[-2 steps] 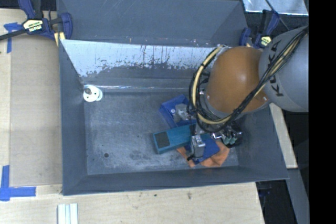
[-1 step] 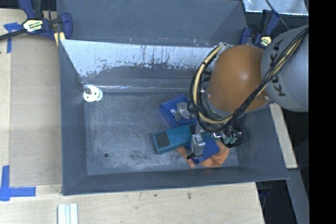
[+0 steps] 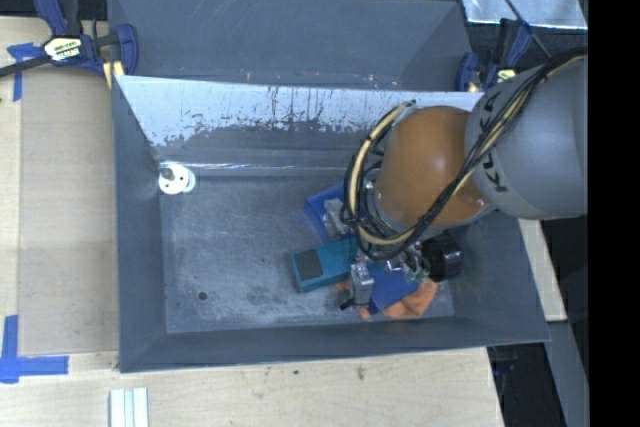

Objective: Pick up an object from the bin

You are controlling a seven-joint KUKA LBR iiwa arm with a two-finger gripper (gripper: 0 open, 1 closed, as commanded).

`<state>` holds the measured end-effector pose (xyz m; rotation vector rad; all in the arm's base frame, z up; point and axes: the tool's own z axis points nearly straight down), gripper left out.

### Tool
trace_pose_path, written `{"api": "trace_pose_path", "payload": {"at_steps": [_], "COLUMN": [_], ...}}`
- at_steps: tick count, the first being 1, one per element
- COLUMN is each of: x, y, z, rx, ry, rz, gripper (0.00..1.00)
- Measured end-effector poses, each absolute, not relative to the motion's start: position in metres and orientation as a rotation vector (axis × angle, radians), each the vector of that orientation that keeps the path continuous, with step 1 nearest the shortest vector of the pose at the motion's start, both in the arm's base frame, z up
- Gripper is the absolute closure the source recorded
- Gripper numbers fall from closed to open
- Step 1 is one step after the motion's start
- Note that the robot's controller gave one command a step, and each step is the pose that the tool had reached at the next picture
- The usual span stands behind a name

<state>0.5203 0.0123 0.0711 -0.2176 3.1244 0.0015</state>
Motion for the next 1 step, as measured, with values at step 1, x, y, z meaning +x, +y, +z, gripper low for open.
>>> {"api": "trace_pose_path", "payload": {"at_steps": [1], "x": [0.5295], "y": [0.0191], "z": [0.0805], "rx": [-0.206], "ry": [3.113], "rz": [0.000], "gripper": [1.00]}}
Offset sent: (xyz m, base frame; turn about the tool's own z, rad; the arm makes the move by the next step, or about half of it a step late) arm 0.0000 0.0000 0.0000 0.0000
